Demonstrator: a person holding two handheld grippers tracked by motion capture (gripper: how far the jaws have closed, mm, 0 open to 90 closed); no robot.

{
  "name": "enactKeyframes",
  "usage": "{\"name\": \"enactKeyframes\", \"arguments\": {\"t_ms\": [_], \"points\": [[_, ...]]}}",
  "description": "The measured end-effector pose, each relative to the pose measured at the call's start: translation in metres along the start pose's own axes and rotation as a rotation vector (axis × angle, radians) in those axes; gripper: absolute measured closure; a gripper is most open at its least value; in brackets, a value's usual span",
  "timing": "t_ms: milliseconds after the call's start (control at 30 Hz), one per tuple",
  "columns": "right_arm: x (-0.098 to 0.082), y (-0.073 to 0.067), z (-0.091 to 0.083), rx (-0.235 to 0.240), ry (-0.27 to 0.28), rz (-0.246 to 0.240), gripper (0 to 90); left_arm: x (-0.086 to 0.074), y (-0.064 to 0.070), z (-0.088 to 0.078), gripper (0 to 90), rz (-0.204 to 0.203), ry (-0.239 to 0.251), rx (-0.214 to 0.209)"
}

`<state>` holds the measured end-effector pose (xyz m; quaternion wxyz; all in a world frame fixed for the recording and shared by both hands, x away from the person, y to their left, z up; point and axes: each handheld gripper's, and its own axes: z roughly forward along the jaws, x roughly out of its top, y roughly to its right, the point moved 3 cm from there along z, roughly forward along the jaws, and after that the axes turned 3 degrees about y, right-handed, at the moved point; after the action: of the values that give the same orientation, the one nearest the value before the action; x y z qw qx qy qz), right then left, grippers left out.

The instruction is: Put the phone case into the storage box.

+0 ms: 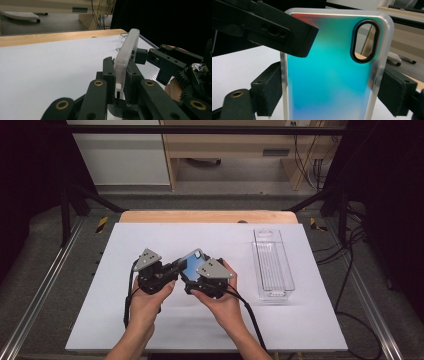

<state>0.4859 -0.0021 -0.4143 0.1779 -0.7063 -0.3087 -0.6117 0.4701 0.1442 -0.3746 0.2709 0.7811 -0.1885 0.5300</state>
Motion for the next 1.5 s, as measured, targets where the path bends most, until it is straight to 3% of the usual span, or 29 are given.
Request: {"name": "enactKeyframes", "arguments": {"t_ms": [267,333,433,567,767,867,967,1100,1167,1267,1367,1500], "points": [[-0.001,0.001,-0.001,0.002,-0.021,0.017,17.7,-0.002,0.0,0.002,80.6,0.008,0.005,-0.018],[-0.002,0.003,-0.001,0.0,-0.031,0.033,17.7,-0.002,-0.001,0.002,70.0,0.007,0.021,-0.014],[-0.004,0.014,-0.003,-0.021,-0.038,0.066,17.7,0.001,-0.004,-0.005,62.1,0.003,0.066,-0.028],[-0.007,0.036,-0.009,-0.054,-0.044,0.109,17.7,0.004,-0.014,-0.023,48.1,0.046,0.126,0.043],[0.001,0.07,-0.026,-0.092,-0.066,0.218,17.7,-0.018,-0.047,-0.04,31.2,0.138,0.124,0.203],[0.014,0.088,-0.037,-0.118,-0.076,0.267,17.7,-0.035,-0.061,-0.044,25.6,0.108,0.125,0.237],[0.028,0.108,-0.045,-0.158,-0.086,0.271,17.7,-0.05,-0.071,-0.047,21.7,0.101,0.132,0.275],[0.041,0.136,-0.051,-0.209,-0.096,0.274,17.6,-0.067,-0.077,-0.049,18.0,0.061,0.131,0.283],[0.047,0.151,-0.051,-0.229,-0.102,0.262,17.6,-0.073,-0.079,-0.048,16.8,0.065,0.126,0.294],[0.053,0.173,-0.051,-0.268,-0.116,0.285,17.6,-0.076,-0.082,-0.046,12.0,0.071,0.102,0.283],[0.055,0.195,-0.049,-0.308,-0.116,0.32,17.7,-0.082,-0.085,-0.043,5.0,0.065,0.091,0.223],[0.046,0.218,-0.041,-0.361,-0.114,0.336,17.6,-0.085,-0.087,-0.046,4.3,0.071,0.116,0.219]]}}
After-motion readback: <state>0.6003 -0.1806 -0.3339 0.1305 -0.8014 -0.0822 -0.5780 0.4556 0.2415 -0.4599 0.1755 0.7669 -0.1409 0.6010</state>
